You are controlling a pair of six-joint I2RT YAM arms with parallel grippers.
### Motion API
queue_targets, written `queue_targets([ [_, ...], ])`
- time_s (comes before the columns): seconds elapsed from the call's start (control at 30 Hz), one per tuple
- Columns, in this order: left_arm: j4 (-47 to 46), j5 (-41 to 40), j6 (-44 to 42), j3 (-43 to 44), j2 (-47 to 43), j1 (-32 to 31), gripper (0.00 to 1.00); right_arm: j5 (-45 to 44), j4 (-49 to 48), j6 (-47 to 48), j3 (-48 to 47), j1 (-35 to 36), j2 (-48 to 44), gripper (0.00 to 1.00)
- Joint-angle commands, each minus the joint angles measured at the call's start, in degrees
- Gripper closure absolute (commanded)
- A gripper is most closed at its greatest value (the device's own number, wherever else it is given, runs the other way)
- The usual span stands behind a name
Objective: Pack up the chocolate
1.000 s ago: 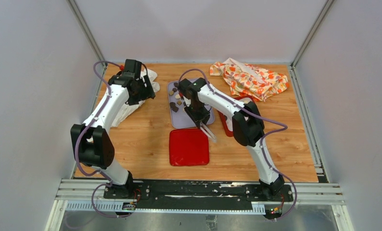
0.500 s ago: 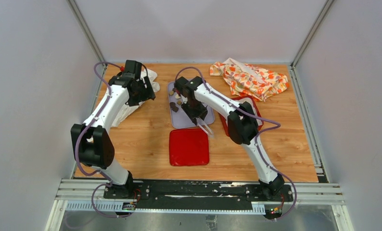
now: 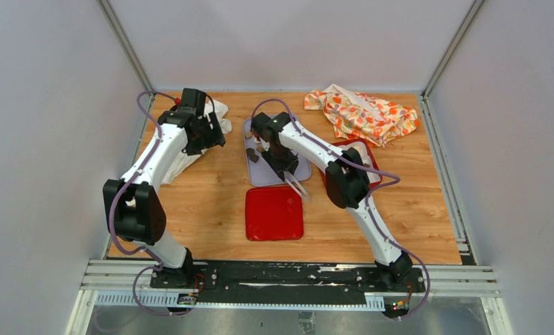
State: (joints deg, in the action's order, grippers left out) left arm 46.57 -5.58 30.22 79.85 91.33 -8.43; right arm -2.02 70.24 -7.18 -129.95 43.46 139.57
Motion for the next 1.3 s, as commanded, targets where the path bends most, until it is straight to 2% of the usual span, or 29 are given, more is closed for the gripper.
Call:
queue_targets([
  [0.0,0.1,0.0,-0.1,-0.2,-1.8,0.5,0.23,-1.8,1.9,1.0,-1.2,0.3,-1.7,0.88],
  [0.1,0.1,0.0,-0.4,0.6,-1.4,0.5,0.23,-2.4,1.7,0.8,1.4,0.2,-4.4,1.00],
  [0.37,0.1,1.7,0.4,2.0,0.3,0.5,0.23,-3.0,1.7,-0.6,8.9,0.0,-14.1,1.00],
  [0.9,0.0,2.0,0.3,3.2,2.6,0.5,0.23,-4.5,3.5,-9.7,43.3,-8.4,-48.9,1.00],
  [1.1,0.0,3.5,0.0,4.9,4.7,0.5,0.23,-3.1,3.9,-11.1,53.8,-8.9,-52.8,1.00],
  [1.27,0.0,3.5,-0.4,4.9,5.0,0.5,0.23,-3.8,4.8,-13.2,54.7,-9.5,-51.6,1.00],
])
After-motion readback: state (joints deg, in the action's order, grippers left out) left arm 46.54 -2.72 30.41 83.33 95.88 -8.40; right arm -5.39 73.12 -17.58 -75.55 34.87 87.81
